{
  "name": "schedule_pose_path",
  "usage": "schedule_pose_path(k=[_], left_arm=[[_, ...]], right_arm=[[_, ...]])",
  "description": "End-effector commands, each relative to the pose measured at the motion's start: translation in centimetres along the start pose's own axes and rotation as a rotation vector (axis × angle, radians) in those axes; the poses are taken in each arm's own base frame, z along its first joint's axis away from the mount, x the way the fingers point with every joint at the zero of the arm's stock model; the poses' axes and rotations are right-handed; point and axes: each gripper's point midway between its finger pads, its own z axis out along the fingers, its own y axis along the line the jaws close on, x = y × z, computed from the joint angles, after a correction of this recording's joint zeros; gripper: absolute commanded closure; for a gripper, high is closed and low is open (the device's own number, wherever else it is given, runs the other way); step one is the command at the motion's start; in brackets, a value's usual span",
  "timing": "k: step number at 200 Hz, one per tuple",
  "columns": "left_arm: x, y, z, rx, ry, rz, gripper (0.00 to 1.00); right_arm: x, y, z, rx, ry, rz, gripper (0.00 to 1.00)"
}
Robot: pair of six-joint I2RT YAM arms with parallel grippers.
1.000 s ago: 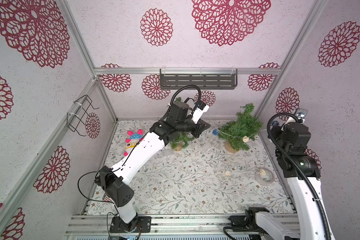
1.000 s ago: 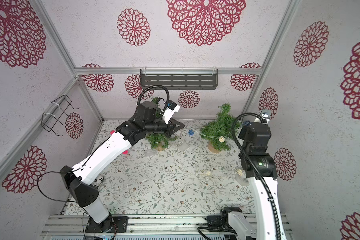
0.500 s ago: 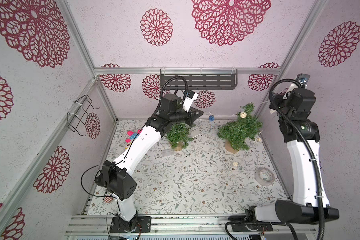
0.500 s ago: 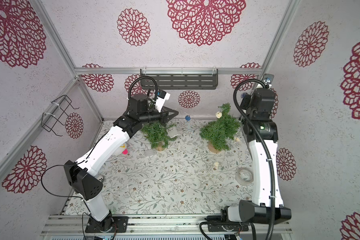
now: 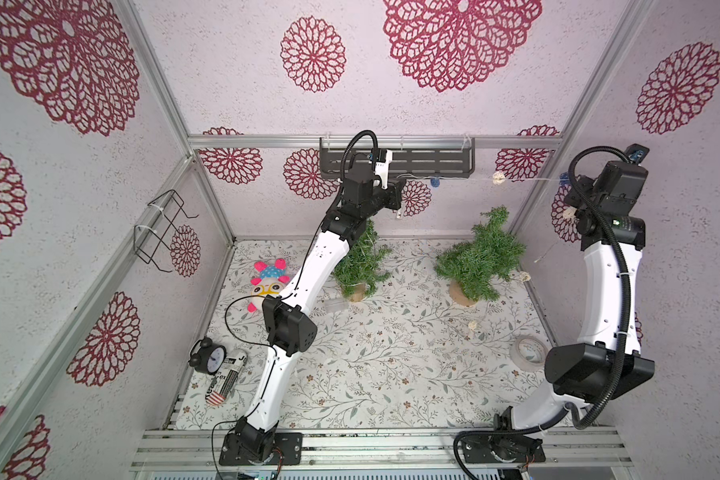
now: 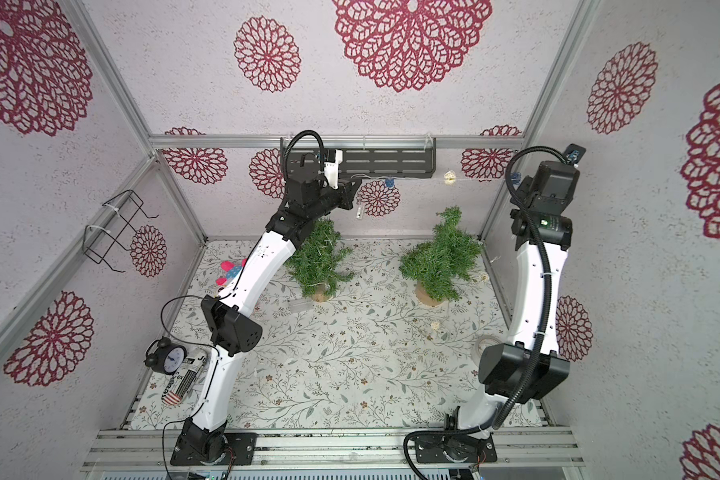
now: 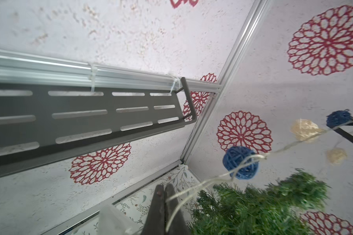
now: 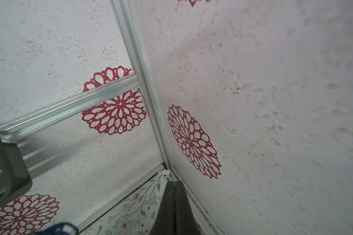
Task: Wrap string light around the christmas tree
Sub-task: Wrap the light string around the Christmas tree.
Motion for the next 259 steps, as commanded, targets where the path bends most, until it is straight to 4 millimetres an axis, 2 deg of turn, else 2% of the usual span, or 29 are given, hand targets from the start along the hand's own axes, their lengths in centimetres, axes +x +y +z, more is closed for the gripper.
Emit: schedule_pose_path(k=[1,25,38,69,110,155,175,196,218,232,259], left_arm=[[2.4,1.8,1.8,-0.093,-0.017,-0.034,1.00],[5.9,2.4,3.2,-0.120,0.020,-0.013,1.00],[7.5,2.4,3.8,-0.122,0.046,-0.011,1.00],[10.7,1.6,4.4,-0.100,0.111,0.003,1.00],[14.7,-0.7,4.8,-0.041,0.202,0.022,1.00],[18.9,-3.1,4.5,0.007,0.313,0.051,1.00],[20.0,-3.9,4.0,0.031,0.365,0.050,1.00],[20.6,-5.1,2.6,0.066,0.429,0.093,1.00],[19.6,-5.6,0.9,0.082,0.454,0.116,1.00],[19.7,-5.6,0.0,0.096,0.483,0.109,1.00],[21.1,-6.6,-1.5,0.156,0.567,0.062,1.00]], right_arm=[[-0.8,-0.9,0.8,0.039,-0.024,0.031,1.00],[2.0,-0.9,3.4,0.059,0.041,-0.006,1.00],[2.3,0.0,3.5,0.063,0.036,-0.053,1.00],[2.5,0.6,3.2,0.094,0.038,-0.125,1.00],[5.5,-0.3,3.7,0.131,0.119,-0.169,1.00],[10.2,-1.6,3.3,0.147,0.228,-0.205,1.00],[12.3,-2.1,2.9,0.150,0.278,-0.210,1.00],[13.8,-2.1,1.5,0.114,0.305,-0.184,1.00],[15.3,-2.6,0.1,0.100,0.339,-0.170,1.00],[16.4,-2.7,-0.8,0.085,0.363,-0.157,1.00],[19.5,-1.6,-2.6,-0.017,0.424,-0.103,1.00]])
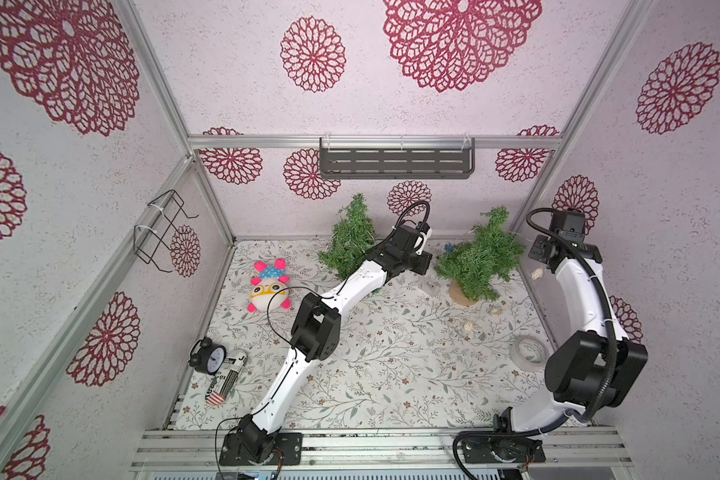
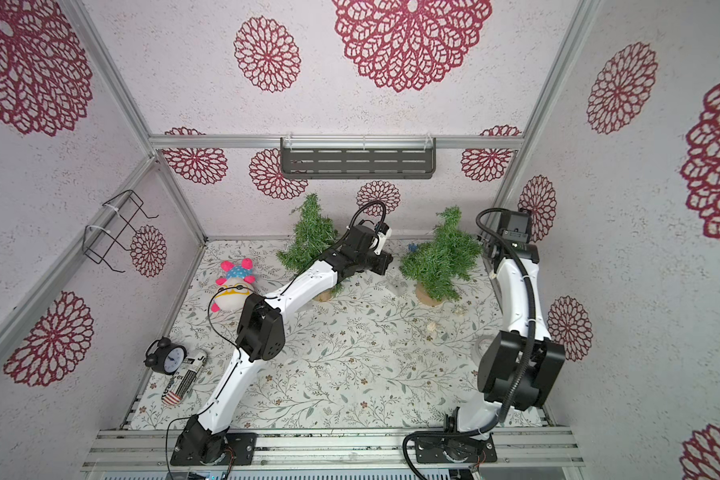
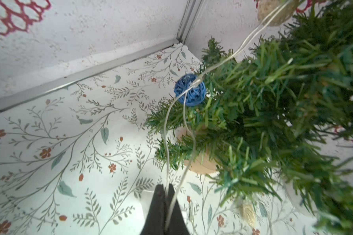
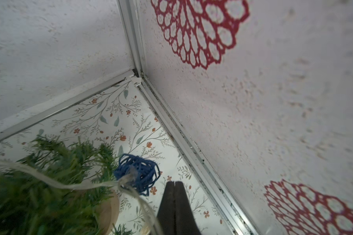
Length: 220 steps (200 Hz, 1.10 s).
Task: Wrap string light around the christmas tree
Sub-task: Wrap the light string around the Christmas tree.
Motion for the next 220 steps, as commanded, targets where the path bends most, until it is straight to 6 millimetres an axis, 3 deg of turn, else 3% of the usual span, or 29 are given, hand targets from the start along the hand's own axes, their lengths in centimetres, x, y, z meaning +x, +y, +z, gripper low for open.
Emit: schedule_pose_path(k=[1,28,46,83,113,140,163,194,220], left_arm=[[-2.6,-2.4,-3.7,0.095,-0.021,0.016,1.00],[-0.6,-4.5,-3.4,0.198,0.041,-0.040,1.00],[0.0,-5.7,-3.6,0.236,0.051,-0.061,1.00],[-0.1,-7.7,-5.0,0.307,0.036,-0.110,1.00],[-1.1,-9.4,-6.6,0.333,0.000,-0.116,1.00],[-1.8,-11.7,-6.8,0.382,-0.035,-0.109,1.00],[-1.5,-11.6,-4.8,0.379,-0.040,-0.120,1.00],[1.2,-10.6,-0.5,0.371,-0.002,-0.153,1.00],[2.7,-11.1,1.0,0.388,0.035,-0.158,0.98]], right_arm=[[0.9,1.4,-1.9,-0.119,-0.008,0.068,1.00],[3.2,3.1,-2.3,-0.218,0.024,0.084,1.00],[4.7,3.1,-2.2,-0.222,0.048,0.082,1.00],[8.0,4.2,-1.8,-0.296,0.109,0.118,1.00],[9.0,5.6,-2.0,-0.368,0.111,0.164,1.00],[9.3,6.3,-1.9,-0.390,0.119,0.170,1.00],[9.3,6.5,-2.4,-0.406,0.116,0.173,1.00],[9.6,6.5,-3.4,-0.430,0.120,0.171,1.00],[9.9,6.8,-4.5,-0.465,0.135,0.174,1.00]])
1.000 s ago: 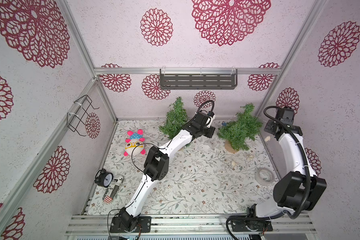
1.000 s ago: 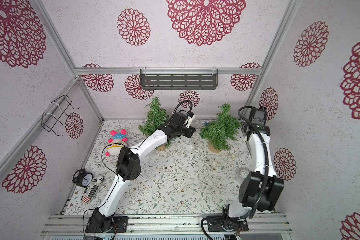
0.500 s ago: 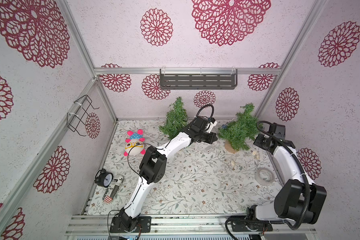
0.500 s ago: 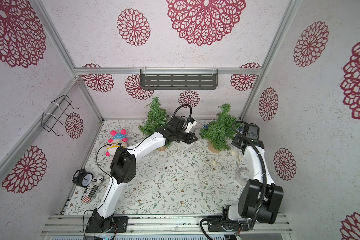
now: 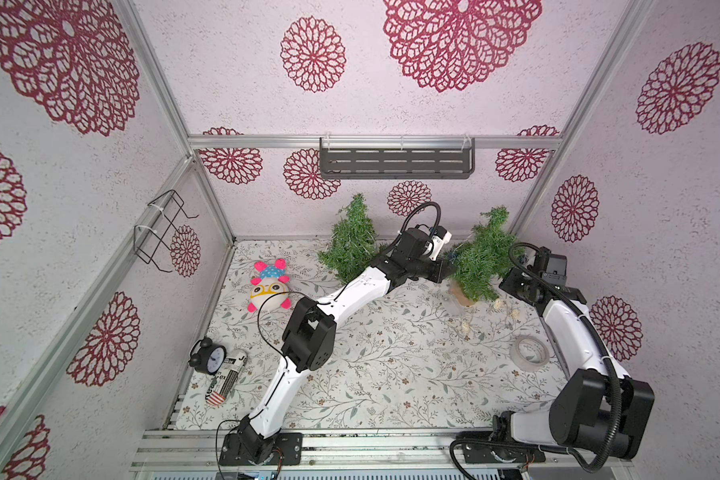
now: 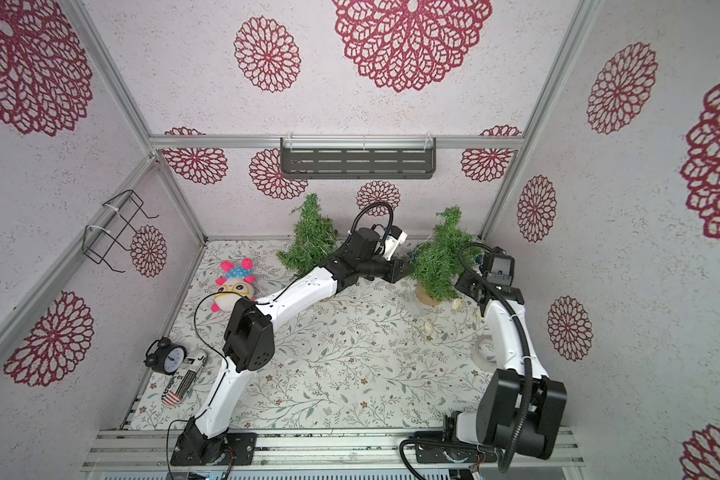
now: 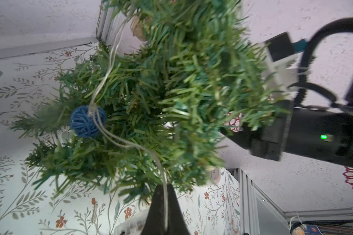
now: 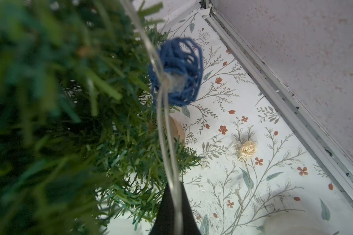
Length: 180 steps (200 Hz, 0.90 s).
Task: Wrap string light around the christmas tree
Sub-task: Wrap the light string around the Christmas tree.
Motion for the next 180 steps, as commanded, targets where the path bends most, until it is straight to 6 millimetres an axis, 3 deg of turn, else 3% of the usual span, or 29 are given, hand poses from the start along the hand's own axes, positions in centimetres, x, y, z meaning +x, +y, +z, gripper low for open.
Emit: schedule_pose_path(k=[1,27,55,82,123,163,180], left_arm=[[2.6,0.8,2.1,0.012,0.049,-0.035,0.98],[3.3,0.1,1.0,0.013,0.071,-0.005,0.77],[3.4,-0.4,-1.7,-0.001,0.084,0.037,0.57],[5.0,-1.1,-4.0,-0.001,0.110,0.064,0.40],[7.4,-3.1,-6.3,-0.015,0.097,0.108,0.32],[10.4,-8.5,-4.3,0.091,-0.124,0.426,0.23],[10.3,-8.9,-3.4,0.097,-0.285,0.504,0.18]], right_arm=[[-0.4,1.4,-1.8,-0.064,-0.019,0.018,1.00],[0.3,1.8,-2.8,-0.092,0.002,0.013,1.00],[0.8,3.0,-4.4,-0.149,0.050,0.036,1.00],[1.4,4.8,-5.6,-0.240,0.108,0.085,1.00],[1.3,6.8,-6.7,-0.369,0.108,0.152,1.00],[1.3,8.9,-7.9,-0.509,0.115,0.215,1.00],[1.3,9.5,-8.3,-0.553,0.120,0.236,1.00]])
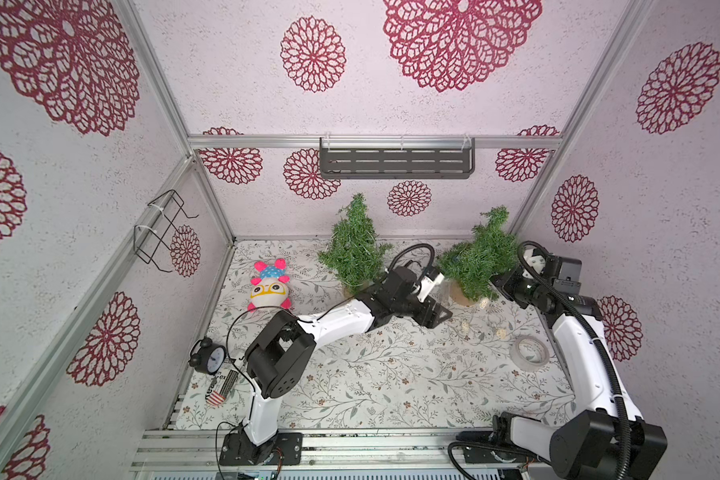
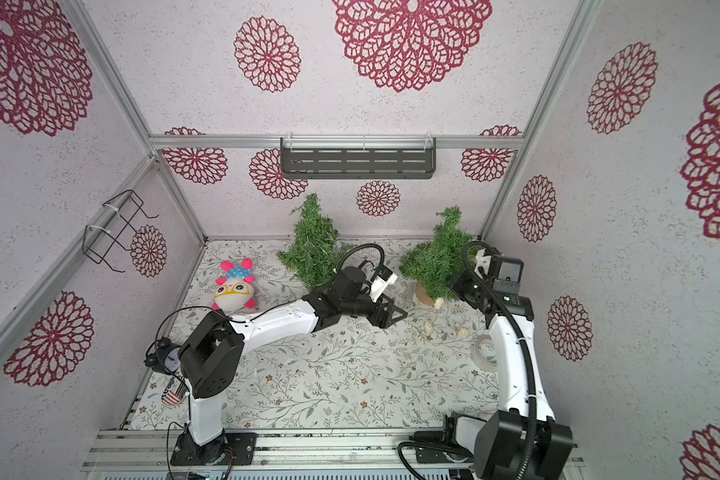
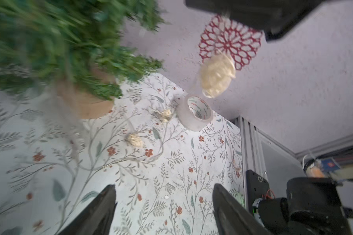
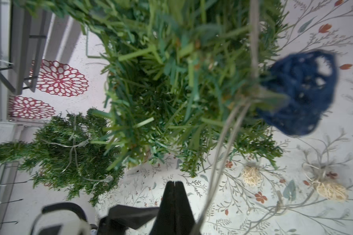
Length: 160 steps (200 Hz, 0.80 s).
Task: Wrap string light around the christmas tree
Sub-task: Wrap the light string around the Christmas tree.
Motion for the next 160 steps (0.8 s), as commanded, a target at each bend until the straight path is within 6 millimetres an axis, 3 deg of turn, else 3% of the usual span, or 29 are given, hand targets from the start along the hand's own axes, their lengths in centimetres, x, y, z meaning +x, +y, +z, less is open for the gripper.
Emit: schedule_pose_path(k=[1,34,59,78,108,147,160], left_arm=[[-2.9,-1.5,1.2,-0.007,-0.299,0.221,0.18],[-3.7,-0.7,3.8,-0.011,-0.358,0.211,0.17],[-2.6,-0.1,6.1,-0.047,-0.310,0.215,0.17],[-2.4,1.2,6.5,-0.112,-0.326,0.188,0.19],[-2.8,1.4,7.7,-0.096,-0.355,0.164,0.22],[-3.2,0.1,8.8,-0.049,-0.356,0.184,0.31],[-3.2,0.1,8.8,-0.047,-0.356,0.181,0.43]], right_arm=[[-0.2,2.9,-1.0,-0.143,-0.012,0.027,1.00],[0.6,4.1,-1.3,-0.235,0.009,0.078,1.00],[0.5,4.7,-1.7,-0.282,-0.026,0.113,1.00],[0.5,5.3,-2.0,-0.312,-0.032,0.119,1.00],[0.4,5.7,-2.6,-0.317,-0.044,0.111,1.00],[0.9,5.1,-2.2,-0.306,-0.031,0.121,1.00],[0.8,5.2,-2.3,-0.307,-0.034,0.116,1.00]])
